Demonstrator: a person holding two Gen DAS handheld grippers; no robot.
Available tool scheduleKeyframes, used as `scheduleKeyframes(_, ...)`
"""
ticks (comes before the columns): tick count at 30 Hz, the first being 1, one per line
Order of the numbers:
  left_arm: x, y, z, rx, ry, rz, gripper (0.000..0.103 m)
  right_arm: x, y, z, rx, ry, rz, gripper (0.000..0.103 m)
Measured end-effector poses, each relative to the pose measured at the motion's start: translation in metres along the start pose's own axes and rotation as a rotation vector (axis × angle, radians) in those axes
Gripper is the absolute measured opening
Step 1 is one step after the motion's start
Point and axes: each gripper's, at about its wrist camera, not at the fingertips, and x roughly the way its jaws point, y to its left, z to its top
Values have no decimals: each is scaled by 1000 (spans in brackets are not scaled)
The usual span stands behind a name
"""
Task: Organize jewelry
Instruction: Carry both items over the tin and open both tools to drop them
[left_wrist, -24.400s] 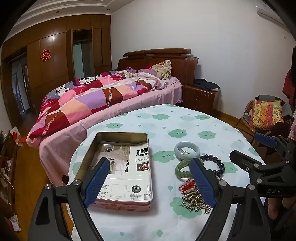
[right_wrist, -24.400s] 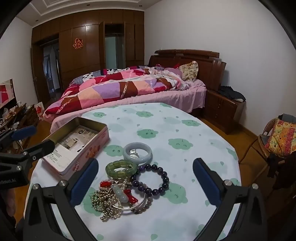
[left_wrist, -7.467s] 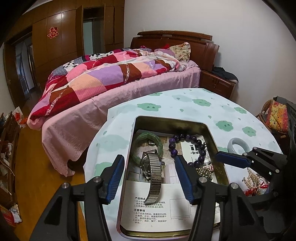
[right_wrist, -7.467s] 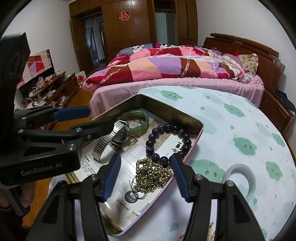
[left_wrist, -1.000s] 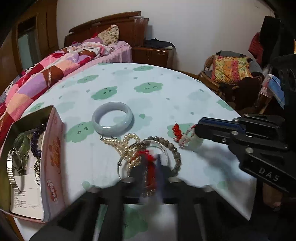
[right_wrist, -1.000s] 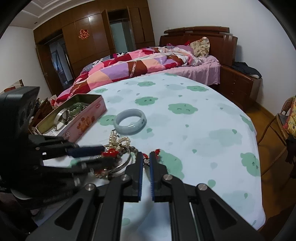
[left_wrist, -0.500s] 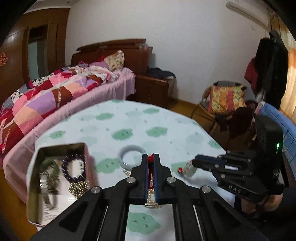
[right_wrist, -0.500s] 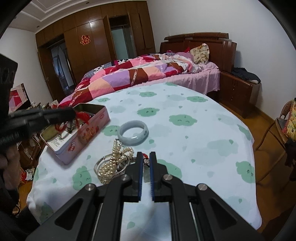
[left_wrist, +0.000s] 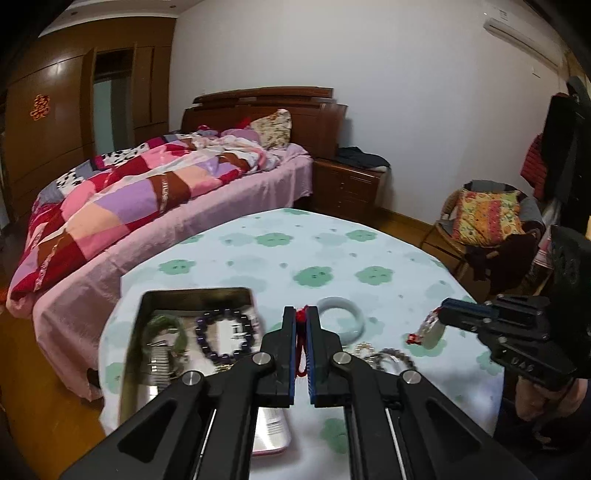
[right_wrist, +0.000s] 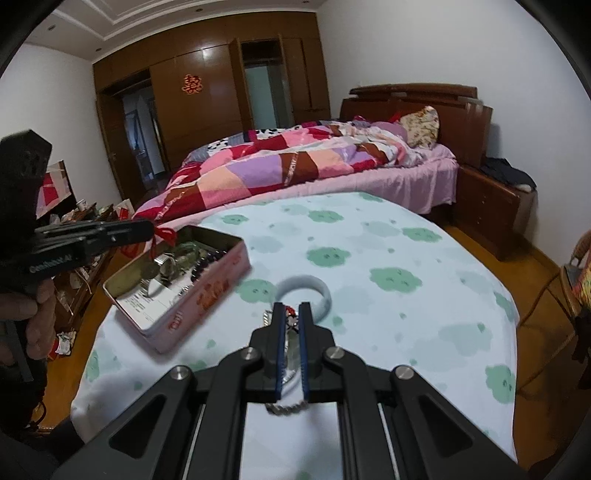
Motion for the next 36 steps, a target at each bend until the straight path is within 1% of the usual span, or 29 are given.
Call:
scheduleKeyframes(9, 2, 37, -6, -37, 16, 59, 3, 9, 38, 29, -96, -27, 51, 9)
scheduleKeyframes(19, 6, 70, -11, -94, 22, 84, 3, 29, 86, 57, -189, -49, 121, 9)
scheduleKeyframes(24, 12, 81, -18, -109, 42, 98, 3, 50, 109, 64, -220, -32, 163, 9)
scheduleKeyframes(28, 18, 88, -21, -111, 59, 119, 3, 73, 125, 62, -240, 2, 185, 9)
scheduleKeyframes(30, 21, 91, -23, -109, 65, 132, 3, 83, 129, 60, -242, 20, 193, 9)
scheduleKeyframes(36, 30, 99, -29, -126, 93, 135, 3, 109, 139, 53, -241, 74, 200, 9)
